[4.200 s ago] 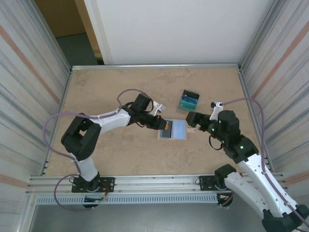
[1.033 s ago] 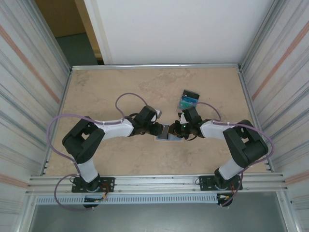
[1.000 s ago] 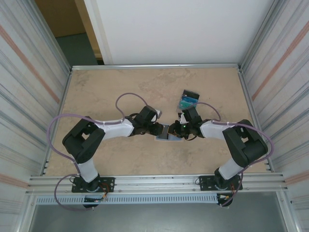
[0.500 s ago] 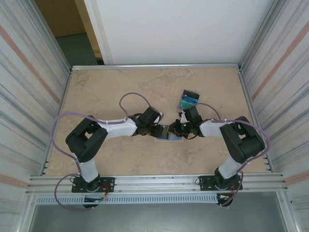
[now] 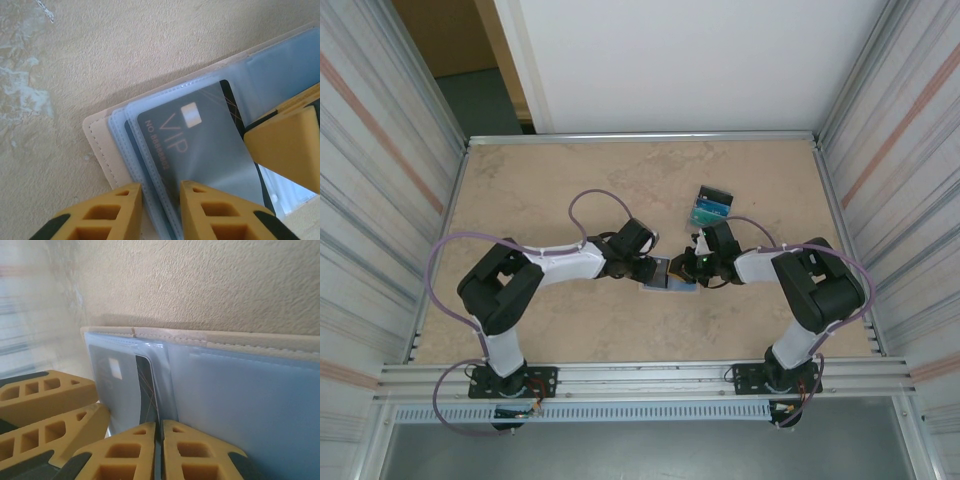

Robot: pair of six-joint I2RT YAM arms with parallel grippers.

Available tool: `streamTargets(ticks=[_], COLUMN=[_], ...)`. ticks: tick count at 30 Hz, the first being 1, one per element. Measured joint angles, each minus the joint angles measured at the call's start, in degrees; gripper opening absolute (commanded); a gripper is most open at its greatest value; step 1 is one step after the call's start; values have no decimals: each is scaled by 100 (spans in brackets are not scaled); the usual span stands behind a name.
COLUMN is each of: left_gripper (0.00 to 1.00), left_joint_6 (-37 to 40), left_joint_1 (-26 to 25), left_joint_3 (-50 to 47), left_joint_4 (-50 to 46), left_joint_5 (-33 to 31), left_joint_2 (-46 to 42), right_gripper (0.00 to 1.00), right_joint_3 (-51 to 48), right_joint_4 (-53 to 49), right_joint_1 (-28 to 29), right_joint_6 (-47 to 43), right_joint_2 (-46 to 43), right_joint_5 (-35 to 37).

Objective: Take the credit cards out of the card holder

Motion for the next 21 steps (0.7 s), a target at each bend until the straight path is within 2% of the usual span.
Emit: streamTargets(ticks=[15, 21], left_gripper=[26, 26], left_joint_6=[-2, -2], left_joint_1=[0, 4], left_joint_3=[37, 42], left_joint_4=[-59, -76], left_joint_5=[-11, -26], left_joint_2=[15, 15], right_gripper=[14, 6], right_joint_3=[-50, -50], right_joint_4=[295, 352], right_joint_1=[-11, 4], right_joint_6=[133, 142], right_joint_2=[63, 116], right_joint_5=[-168, -166])
